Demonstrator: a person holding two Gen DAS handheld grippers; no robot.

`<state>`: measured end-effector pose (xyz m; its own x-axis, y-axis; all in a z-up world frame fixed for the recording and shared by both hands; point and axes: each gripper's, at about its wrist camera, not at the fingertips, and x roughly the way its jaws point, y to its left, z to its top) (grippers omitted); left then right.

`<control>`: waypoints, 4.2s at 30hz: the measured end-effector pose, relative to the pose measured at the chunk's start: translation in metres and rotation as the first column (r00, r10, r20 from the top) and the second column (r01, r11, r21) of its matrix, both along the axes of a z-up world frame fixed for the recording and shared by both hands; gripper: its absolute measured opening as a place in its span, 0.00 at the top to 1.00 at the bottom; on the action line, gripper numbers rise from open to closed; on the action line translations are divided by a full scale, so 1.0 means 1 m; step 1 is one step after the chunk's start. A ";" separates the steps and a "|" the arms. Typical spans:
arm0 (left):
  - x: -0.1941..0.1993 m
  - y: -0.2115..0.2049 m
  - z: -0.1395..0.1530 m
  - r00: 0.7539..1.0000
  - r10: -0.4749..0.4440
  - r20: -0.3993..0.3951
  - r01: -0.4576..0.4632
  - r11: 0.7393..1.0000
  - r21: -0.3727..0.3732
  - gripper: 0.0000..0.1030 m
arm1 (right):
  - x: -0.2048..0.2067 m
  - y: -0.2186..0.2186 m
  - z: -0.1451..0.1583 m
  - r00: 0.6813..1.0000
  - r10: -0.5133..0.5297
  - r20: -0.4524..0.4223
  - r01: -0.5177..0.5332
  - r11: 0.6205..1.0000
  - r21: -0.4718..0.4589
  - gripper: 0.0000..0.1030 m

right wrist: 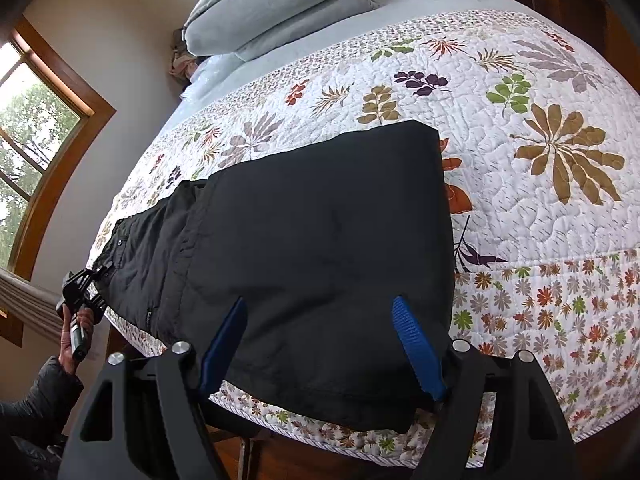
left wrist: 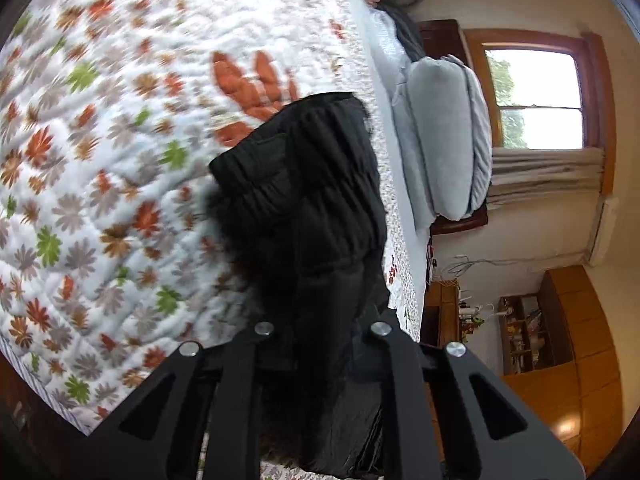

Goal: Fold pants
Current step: 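Grasp the waistband with the left gripper and lift it, then fold the waistband over toward the leg ends with the left gripper while the right gripper grasps the trousers, then lower the folded waistband onto the trousers and open the left gripper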

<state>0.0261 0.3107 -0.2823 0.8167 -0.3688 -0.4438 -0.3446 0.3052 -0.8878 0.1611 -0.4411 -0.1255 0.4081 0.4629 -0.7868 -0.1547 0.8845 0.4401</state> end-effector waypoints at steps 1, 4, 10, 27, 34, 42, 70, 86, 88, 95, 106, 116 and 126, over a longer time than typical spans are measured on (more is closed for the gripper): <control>0.001 -0.002 0.004 1.000 -0.006 0.009 0.006 1.000 0.016 0.88 | 0.000 -0.001 0.000 1.000 -0.001 0.001 0.001 1.000 0.002 0.26; 0.004 -0.010 0.018 0.999 -0.029 0.045 0.027 0.998 0.055 0.88 | 0.000 -0.002 0.002 1.000 -0.005 0.006 0.005 1.000 0.005 0.26; 0.015 -0.035 0.053 0.984 -0.110 0.141 0.089 0.985 0.145 0.88 | 0.000 -0.004 0.005 1.000 -0.010 0.014 0.009 1.000 0.005 0.26; 0.043 -0.171 0.132 0.842 -0.467 0.271 0.352 0.855 0.382 0.86 | 0.001 -0.009 0.031 0.997 -0.007 0.078 0.003 0.999 0.047 0.26; 0.053 -0.229 0.133 0.777 -0.584 0.236 0.429 0.765 0.480 0.85 | 0.005 -0.011 0.033 0.997 -0.005 0.078 -0.001 0.996 0.088 0.26; 0.089 -0.267 0.113 0.722 -0.673 0.159 0.516 0.678 0.524 0.84 | 0.014 0.006 0.046 0.994 0.039 0.101 -0.052 0.991 0.123 0.25; 0.129 -0.393 0.068 0.575 -0.800 -0.172 0.632 0.301 0.714 0.62 | 0.090 0.096 -0.004 0.980 0.154 -0.130 -0.071 0.868 0.491 0.09; 0.100 -0.351 0.097 0.585 -0.783 -0.212 0.679 0.330 0.656 0.09 | 0.103 0.119 -0.052 0.959 0.179 -0.222 -0.050 0.873 0.485 0.71; 0.102 -0.328 0.101 0.627 -0.752 -0.204 0.665 0.379 0.644 0.09 | 0.103 0.120 -0.052 0.960 0.176 -0.218 -0.051 0.875 0.481 0.71; 0.121 -0.261 0.078 0.769 -0.560 -0.308 0.607 0.490 0.626 0.07 | 0.101 0.116 -0.056 0.959 0.167 -0.227 -0.041 0.879 0.475 0.71; 0.124 -0.254 0.065 0.766 -0.551 -0.333 0.625 0.513 0.589 0.07 | 0.095 0.114 -0.038 0.964 0.195 -0.182 -0.084 0.869 0.488 0.77; 0.128 -0.278 0.077 0.746 -0.604 -0.282 0.636 0.519 0.572 0.07 | 0.082 0.090 -0.008 0.978 0.175 -0.117 -0.095 0.863 0.496 0.80; 0.140 -0.324 0.082 0.688 -0.680 -0.254 0.679 0.478 0.557 0.06 | 0.067 0.040 0.015 0.991 0.097 -0.095 -0.045 0.893 0.448 0.80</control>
